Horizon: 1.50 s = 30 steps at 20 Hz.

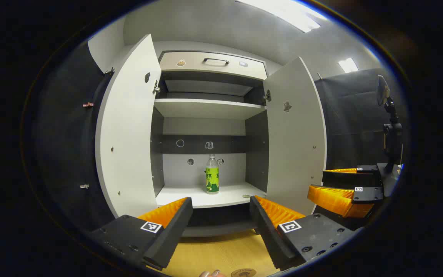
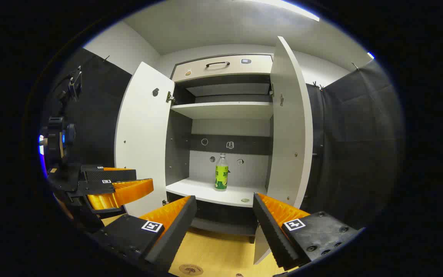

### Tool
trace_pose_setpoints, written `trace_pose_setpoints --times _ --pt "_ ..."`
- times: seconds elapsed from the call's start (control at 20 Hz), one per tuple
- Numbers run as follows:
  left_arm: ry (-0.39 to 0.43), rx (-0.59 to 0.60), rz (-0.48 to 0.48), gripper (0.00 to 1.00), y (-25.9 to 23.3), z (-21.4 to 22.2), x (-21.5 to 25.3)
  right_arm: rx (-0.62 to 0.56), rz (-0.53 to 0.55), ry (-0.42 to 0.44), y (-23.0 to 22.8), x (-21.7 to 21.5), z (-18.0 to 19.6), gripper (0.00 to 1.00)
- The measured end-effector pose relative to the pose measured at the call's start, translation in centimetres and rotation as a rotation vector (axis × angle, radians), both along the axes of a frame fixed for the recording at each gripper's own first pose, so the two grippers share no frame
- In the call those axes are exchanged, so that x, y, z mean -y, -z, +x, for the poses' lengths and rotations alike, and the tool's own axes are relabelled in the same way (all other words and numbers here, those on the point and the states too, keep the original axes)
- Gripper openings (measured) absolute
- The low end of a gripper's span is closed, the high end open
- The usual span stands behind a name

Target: Grasp the bottle in the cabinet with the left hand and place it on the coaster, then close the right door with the right hand and the left door with the left hand.

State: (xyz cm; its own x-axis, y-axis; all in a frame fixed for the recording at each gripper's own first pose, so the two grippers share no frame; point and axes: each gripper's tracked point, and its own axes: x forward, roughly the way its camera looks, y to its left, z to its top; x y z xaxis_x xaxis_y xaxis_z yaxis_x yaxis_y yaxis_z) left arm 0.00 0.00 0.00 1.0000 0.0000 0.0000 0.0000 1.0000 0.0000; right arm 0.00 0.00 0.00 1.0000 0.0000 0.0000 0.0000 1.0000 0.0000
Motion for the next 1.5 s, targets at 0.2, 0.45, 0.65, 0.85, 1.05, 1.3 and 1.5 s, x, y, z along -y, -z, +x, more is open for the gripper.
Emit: trace_pose_setpoints --times 0.2,0.45,0.65,0.85,1.05,1.3,1.5 --pt "0.010 -0.013 -0.006 0.95 0.1 0.1 0.2 0.000 0.000 0.002 -0.1 0.0 -0.2 0.98" --pt "0.004 -0.035 -0.036 0.95 0.6 -0.1 0.2 -0.012 0.000 -0.007 0.1 -0.3 -0.5 0.98" --pt "-0.009 -0.033 -0.027 0.95 0.6 -0.3 0.0 -0.012 0.003 -0.007 0.0 -0.4 -0.6 0.98" --pt "-0.003 -0.033 -0.020 0.95 0.6 -0.5 -0.2 -0.007 0.008 -0.003 -0.3 -0.4 -0.6 0.98" --pt "0.024 -0.023 -0.016 0.95 0.1 -0.2 -0.4 0.009 -0.006 0.006 -1.1 -0.3 -0.5 0.98" --pt "0.037 0.019 0.019 0.95 -1.8 -0.1 -1.8 0.052 -0.004 0.039 -3.6 0.0 -1.0 0.98" --pt "0.067 0.002 0.021 0.95 -0.9 -0.2 -2.5 0.033 -0.024 0.073 -3.1 -0.3 -1.6 0.98"
